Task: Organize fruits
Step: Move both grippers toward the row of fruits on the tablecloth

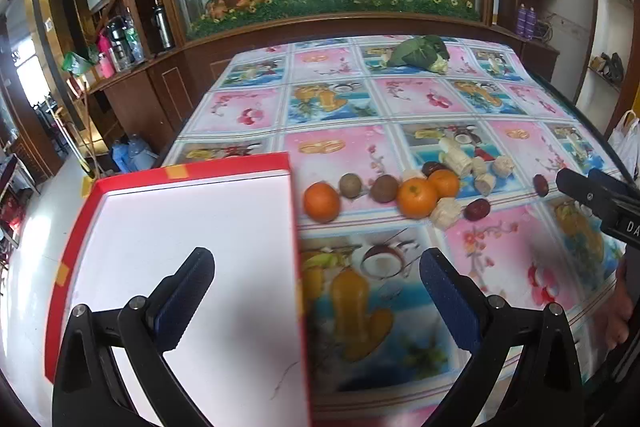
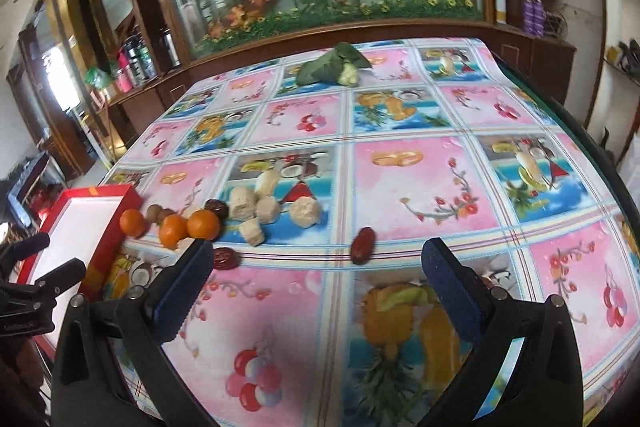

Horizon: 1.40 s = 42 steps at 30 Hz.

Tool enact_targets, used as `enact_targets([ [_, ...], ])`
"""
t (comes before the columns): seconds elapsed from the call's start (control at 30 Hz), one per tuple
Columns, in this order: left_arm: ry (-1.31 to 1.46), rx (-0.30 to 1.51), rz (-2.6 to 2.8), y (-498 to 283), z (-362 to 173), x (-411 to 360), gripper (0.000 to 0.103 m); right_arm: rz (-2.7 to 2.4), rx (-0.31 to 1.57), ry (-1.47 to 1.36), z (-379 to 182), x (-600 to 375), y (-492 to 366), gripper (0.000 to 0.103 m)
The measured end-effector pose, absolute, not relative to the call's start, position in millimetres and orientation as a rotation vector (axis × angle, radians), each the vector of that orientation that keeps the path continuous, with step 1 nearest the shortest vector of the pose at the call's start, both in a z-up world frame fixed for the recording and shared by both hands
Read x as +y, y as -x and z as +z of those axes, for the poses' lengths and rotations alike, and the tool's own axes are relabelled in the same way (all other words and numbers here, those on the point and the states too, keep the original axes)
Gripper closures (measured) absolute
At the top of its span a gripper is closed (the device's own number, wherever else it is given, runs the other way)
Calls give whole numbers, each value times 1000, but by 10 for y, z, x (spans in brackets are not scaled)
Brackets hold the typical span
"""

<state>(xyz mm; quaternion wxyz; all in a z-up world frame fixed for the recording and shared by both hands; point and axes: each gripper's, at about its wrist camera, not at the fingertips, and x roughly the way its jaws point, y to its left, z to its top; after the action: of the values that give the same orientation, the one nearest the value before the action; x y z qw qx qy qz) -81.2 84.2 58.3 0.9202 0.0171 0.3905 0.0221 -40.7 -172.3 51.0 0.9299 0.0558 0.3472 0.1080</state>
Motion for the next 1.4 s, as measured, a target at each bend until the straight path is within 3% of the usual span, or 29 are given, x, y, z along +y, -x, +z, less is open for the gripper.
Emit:
enact_targets([
  [0.13, -15, 846, 25, 563, 491, 693, 2, 182, 738, -129, 471, -1799, 350, 0],
  [0.3, -22, 930, -15, 337, 285, 498, 25, 157, 782, -123, 395, -1822, 286, 0],
  [1.4, -72, 961, -25, 102, 258, 351, 25, 137, 809, -130, 372, -1819, 250, 1],
])
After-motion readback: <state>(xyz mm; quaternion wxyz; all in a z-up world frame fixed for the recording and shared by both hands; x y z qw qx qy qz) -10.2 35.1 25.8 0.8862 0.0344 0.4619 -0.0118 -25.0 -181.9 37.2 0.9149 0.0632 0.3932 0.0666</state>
